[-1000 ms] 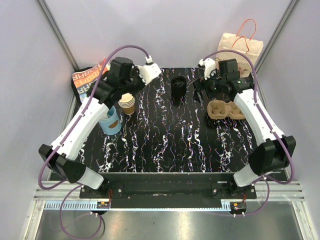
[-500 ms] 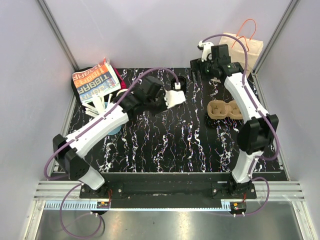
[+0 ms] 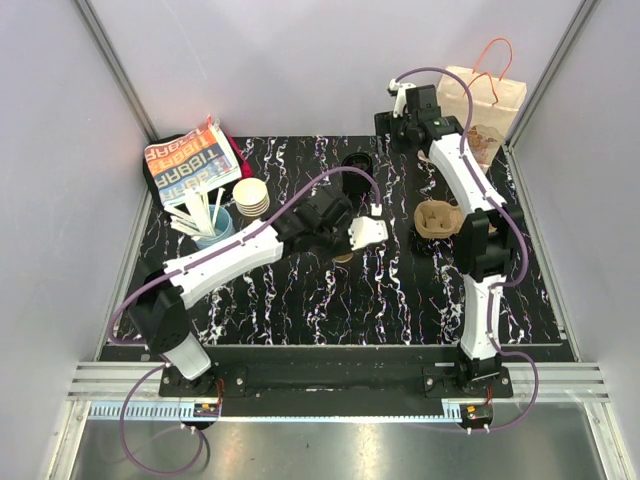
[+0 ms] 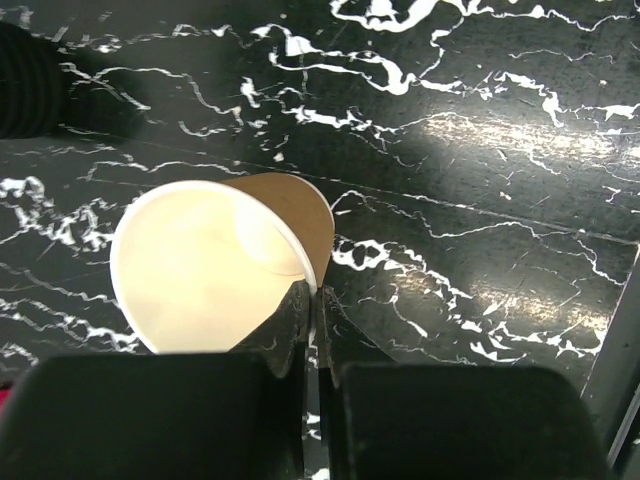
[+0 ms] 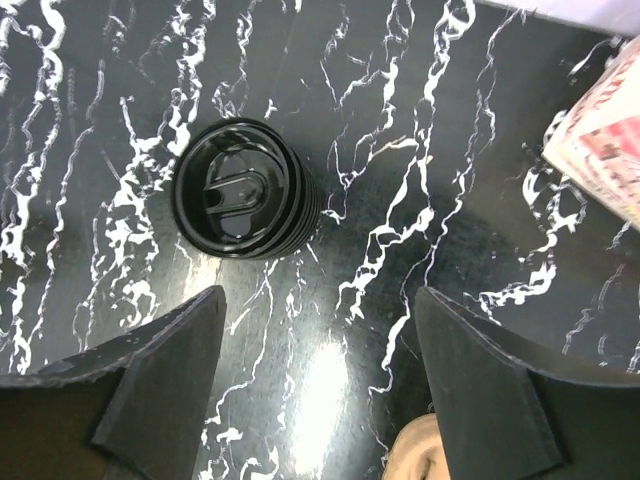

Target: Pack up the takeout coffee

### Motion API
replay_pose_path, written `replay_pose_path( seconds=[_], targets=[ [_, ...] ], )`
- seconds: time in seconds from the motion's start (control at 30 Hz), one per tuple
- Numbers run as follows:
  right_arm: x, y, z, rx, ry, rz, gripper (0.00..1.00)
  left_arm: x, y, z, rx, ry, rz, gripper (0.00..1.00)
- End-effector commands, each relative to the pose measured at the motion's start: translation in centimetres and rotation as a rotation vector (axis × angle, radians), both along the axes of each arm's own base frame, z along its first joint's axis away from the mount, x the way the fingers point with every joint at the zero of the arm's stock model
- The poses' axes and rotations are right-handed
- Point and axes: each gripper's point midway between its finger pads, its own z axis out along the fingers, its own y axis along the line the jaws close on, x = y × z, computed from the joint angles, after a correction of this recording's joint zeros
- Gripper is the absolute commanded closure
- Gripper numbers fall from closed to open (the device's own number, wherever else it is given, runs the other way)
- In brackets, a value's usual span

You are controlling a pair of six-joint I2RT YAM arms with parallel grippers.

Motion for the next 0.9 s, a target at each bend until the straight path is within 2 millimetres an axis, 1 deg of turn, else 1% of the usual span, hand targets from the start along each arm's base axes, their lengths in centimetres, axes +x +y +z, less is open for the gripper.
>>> replay_pose_path(
  seconds=[0.0,0.17,0.2,0.3,0.37,0.5,0.67,0.87],
  targets=[
    [1.3,0.5,0.2,0.018,-0.015,-0.038,0.19,0.0,-2.1,-1.1,-0.045,0.009,-0.009,1.00],
    [1.6,1.4,-1.2,0.052,0.022,-0.038,0.22,-0.1,-2.8,-2.9,-0.018,0.019,-0.002,1.00],
    [1.6,1.7,-1.4,0.050,0.026,-0.037,0.22,-0.1,-2.9,-3.5,-0.007,0.026,-0.001,1.00],
    [1.7,2.1,-2.4,0.043,0.040,-0.032,0.23,-0.2,-3.2,-4.1,0.002,0.034,0.001,1.00],
    [1.7,2.7,-2.7,0.041,0.043,-0.021,0.23,-0.3,-3.4,-4.3,0.003,0.039,-0.002,1.00],
    [1.6,3.1,-3.3,0.043,0.055,-0.020,0.23,-0.3,-3.5,-4.6,0.005,0.043,0.000,0.99],
    [1.7,3.0,-4.1,0.037,0.069,-0.021,0.23,-0.6,-3.4,-5.2,0.010,0.053,0.008,0.98],
    [1.4,3.2,-4.7,0.041,0.085,-0.015,0.23,-1.0,-3.6,-5.6,0.018,0.059,-0.002,0.92]
  ],
)
